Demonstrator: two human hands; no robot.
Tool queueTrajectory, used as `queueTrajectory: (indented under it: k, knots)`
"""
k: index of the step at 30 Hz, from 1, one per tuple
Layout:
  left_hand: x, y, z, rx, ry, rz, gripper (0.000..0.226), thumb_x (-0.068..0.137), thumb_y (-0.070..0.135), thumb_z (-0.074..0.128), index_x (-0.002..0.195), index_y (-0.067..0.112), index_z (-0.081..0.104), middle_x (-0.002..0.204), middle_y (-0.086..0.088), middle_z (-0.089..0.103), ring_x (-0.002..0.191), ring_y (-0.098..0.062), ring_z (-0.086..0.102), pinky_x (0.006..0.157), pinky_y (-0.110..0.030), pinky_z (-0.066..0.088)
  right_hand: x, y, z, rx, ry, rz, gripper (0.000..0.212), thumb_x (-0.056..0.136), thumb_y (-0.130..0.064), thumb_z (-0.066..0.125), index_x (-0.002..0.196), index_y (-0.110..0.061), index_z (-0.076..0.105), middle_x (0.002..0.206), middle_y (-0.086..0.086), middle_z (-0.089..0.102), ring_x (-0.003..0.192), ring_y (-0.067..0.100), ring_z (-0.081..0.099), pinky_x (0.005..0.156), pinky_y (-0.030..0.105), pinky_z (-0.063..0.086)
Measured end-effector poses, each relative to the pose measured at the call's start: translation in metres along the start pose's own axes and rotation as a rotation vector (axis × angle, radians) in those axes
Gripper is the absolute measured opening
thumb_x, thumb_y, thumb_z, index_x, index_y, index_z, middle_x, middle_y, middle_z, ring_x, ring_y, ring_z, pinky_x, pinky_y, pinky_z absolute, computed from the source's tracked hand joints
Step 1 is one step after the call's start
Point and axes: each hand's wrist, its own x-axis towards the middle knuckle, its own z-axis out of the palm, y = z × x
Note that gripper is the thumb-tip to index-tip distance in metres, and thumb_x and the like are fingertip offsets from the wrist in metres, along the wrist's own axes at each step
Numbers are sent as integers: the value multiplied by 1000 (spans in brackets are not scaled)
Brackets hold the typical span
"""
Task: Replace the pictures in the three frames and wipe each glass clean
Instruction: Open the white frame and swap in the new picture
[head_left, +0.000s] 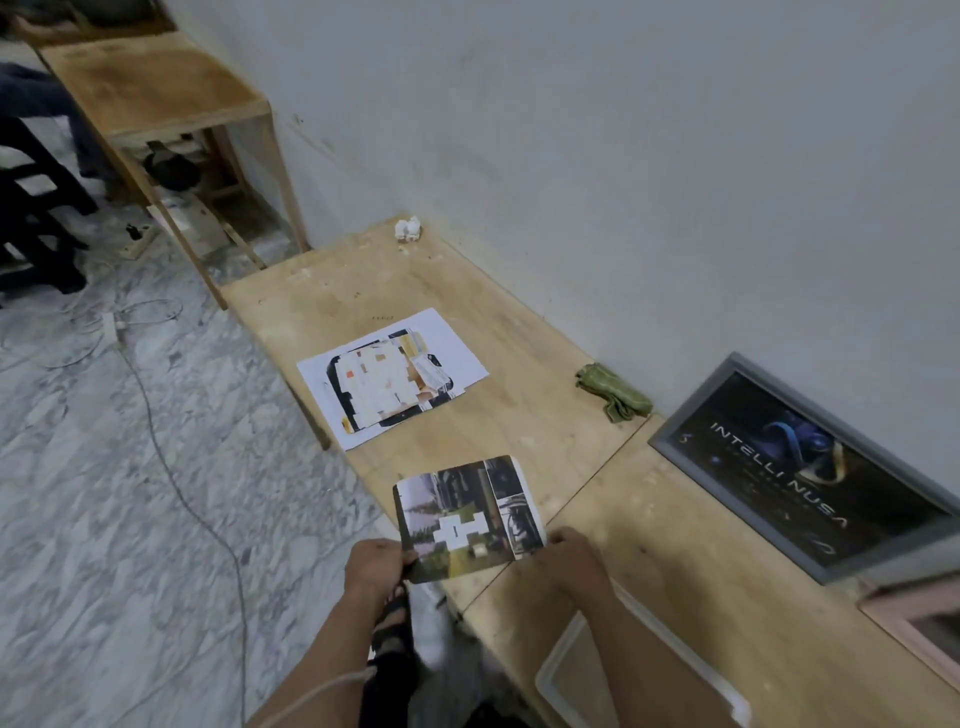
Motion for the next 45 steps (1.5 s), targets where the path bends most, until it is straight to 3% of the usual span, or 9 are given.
queueTrajectory:
  k: [4,9,14,17,25,29,38,42,45]
  knots:
    - [-25,-3,-6,-95,-101,19,42,84,-8,66,47,11,59,46,-1,55,36,-10,45,45,-21,39,-10,6,-2,211,53,0,24,85,-32,60,87,-8,62,80,5,60,77,24,57,66,34,41]
    - [-47,-3,-23,-91,-193,50,9,82,-3,70,75,1,67,74,-16,59,70,-24,51,66,-32,42,-25,15,-32,652,13,63,10,80,-9,65,83,-2,71,66,9,67,57,22,57,56,28,46]
    - [-56,13,21,32,-262,113,4,81,1,71,77,0,70,71,-15,60,68,-22,50,62,-30,40,-53,62,-59,717,101,108,15,82,-6,63,70,-8,72,69,9,70,62,22,60,63,36,51]
    - [-63,17,68,44,-292,158,10,87,-3,68,83,-8,76,79,-18,73,75,-28,63,72,-38,54,-78,120,-63,814,147,259,17,89,-10,61,76,-9,70,77,13,70,70,26,61,69,39,51]
    - [-102,-15,169,439,-455,308,31,86,6,67,63,20,81,77,-1,78,84,-25,73,83,-40,60,-146,245,-35,991,219,608,21,94,-15,54,85,1,65,75,18,59,65,23,51,60,32,38]
    - [-109,-25,167,537,-394,318,24,82,12,70,62,22,80,72,2,75,76,-22,67,70,-30,50,-155,249,-28,1021,216,632,20,89,-13,55,85,1,70,83,18,71,77,30,63,68,37,46]
    - [-102,-20,156,712,-330,360,23,81,17,67,64,26,79,73,0,75,73,-23,65,66,-30,48,-154,217,-43,920,291,592,21,90,-14,52,73,-7,63,76,12,66,68,21,59,66,29,43]
    - [-114,-15,165,992,-249,567,19,91,28,61,72,27,65,79,2,67,76,-20,62,66,-29,47,-156,211,-47,804,330,593,20,89,-18,50,81,-7,65,85,11,68,77,22,61,71,33,44]
    - [-113,-17,174,1015,-241,772,16,91,33,60,101,22,67,103,-4,61,96,-25,60,81,-38,52,-151,210,-49,692,316,506,10,84,-17,55,88,-15,64,92,6,66,85,21,61,81,35,48]
